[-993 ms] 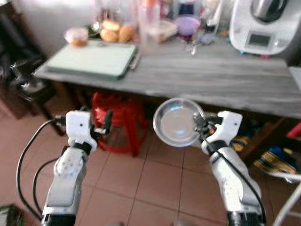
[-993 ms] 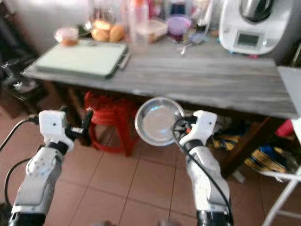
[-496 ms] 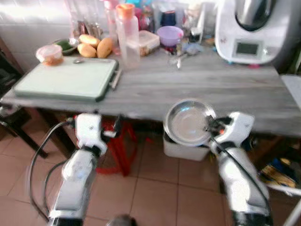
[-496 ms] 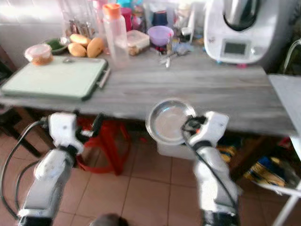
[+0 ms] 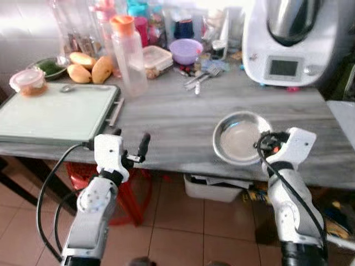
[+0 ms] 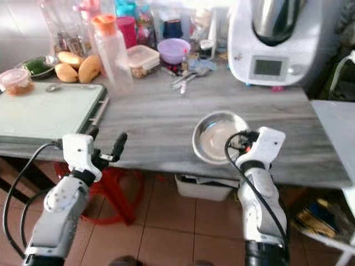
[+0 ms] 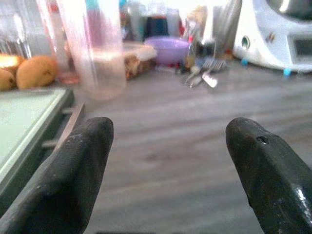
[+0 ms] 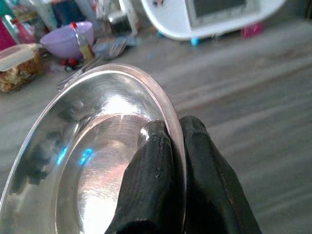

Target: Setting the table

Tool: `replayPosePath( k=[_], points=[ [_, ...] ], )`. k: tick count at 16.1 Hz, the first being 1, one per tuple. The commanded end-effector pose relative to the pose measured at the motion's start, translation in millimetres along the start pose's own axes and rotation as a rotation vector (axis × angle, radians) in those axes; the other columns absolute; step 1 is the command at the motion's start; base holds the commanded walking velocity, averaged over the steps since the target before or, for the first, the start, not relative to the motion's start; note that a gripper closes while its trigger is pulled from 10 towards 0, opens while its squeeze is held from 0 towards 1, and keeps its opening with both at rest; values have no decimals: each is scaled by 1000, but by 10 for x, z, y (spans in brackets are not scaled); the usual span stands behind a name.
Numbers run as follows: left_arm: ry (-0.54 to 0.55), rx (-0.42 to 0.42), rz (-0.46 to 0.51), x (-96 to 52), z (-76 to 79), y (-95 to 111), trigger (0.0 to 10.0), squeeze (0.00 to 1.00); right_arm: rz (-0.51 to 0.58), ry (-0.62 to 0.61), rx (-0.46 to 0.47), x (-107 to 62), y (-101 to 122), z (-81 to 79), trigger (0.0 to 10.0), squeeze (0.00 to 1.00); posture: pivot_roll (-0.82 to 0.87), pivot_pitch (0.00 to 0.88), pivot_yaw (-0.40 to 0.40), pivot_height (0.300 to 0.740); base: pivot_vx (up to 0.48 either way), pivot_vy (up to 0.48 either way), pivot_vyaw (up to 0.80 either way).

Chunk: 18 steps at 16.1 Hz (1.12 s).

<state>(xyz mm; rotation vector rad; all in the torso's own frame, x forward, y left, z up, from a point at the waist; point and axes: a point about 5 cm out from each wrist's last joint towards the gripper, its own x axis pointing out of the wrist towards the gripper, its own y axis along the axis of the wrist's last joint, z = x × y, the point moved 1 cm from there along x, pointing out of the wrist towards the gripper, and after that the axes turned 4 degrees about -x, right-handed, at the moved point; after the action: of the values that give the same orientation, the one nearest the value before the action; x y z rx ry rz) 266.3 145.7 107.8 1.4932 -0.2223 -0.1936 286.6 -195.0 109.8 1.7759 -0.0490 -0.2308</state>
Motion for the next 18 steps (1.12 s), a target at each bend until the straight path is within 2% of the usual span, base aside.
replayPosePath(
  k=[1,3,4,5,7,10,12,18],
  points=[
    [-10,9,-26,-53,-28,-30,10000,0,-23,-25,19,18,-33,29,10000,0,-21,0,26,740,0,0,0],
    [-24,34,-40,-99,-44,-39,10000,0,-55,-33,52,79,-70,19,10000,0,-20,0,27,740,0,0,0],
    [-34,54,-45,-125,-63,-34,10000,0,-66,-49,37,104,-78,21,10000,0,-20,0,27,740,0,0,0],
    [-45,77,-74,-219,-140,-57,10000,0,-78,-69,22,146,-83,21,10000,0,-11,0,26,740,0,0,0],
    [-59,90,-114,-317,-218,-92,10000,0,-78,-73,33,180,-78,7,10000,0,6,0,24,740,0,0,0],
    [-60,91,-138,-328,-240,-102,10000,0,-95,-83,46,241,-90,-24,10000,0,12,0,24,740,0,0,0],
    [-83,124,-137,-285,-174,-106,10000,0,-101,-103,67,322,-84,-79,10000,0,12,0,20,740,0,0,0],
    [-99,95,-155,-312,-130,-113,10000,0,-161,-101,134,492,-155,-159,10000,0,36,0,22,740,0,0,0]
  ],
)
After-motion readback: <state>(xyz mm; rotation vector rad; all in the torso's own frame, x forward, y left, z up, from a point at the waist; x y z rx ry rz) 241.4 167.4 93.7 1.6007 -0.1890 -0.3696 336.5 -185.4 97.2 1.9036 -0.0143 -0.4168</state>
